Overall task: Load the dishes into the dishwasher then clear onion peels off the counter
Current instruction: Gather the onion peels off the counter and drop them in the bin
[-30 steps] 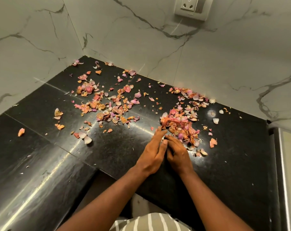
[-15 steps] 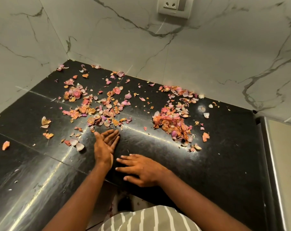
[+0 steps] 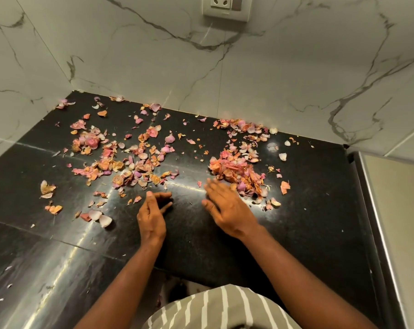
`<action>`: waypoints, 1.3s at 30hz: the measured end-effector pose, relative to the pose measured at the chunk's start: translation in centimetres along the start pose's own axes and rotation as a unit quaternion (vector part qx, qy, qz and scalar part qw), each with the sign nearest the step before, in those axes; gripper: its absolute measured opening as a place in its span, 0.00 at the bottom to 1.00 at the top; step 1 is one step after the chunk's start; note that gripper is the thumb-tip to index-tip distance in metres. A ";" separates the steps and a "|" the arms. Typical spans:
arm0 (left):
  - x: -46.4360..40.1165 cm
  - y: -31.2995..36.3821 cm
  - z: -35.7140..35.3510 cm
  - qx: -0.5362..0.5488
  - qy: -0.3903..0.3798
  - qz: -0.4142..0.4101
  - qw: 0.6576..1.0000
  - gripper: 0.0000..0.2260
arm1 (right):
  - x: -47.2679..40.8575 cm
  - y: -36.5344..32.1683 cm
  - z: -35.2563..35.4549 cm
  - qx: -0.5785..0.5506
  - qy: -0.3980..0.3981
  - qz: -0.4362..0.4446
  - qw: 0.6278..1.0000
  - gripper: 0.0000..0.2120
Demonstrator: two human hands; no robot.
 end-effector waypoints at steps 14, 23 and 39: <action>1.3 1.0 -1.0 -0.150 -0.059 -0.108 0.981 0.23 | -0.4 2.2 -0.5 0.013 -0.005 -0.125 0.992 0.29; 1.8 2.0 -2.6 -0.248 -0.073 -0.177 0.950 0.17 | 3.8 3.5 10.0 -0.092 0.300 -0.138 0.939 0.06; 2.2 2.0 -5.1 -0.448 -0.013 -0.202 0.871 0.14 | 6.8 9.6 10.3 -0.120 0.279 -0.193 0.933 0.14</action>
Point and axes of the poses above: each hand's wrist, its own x-axis away from the middle knuckle, its own z-axis out of the back of the hand, y = z × x, the point moved 9 cm from there along -x, towards the middle knuckle, and after that the axes turned 7 degrees about z, right-handed, at the moved point
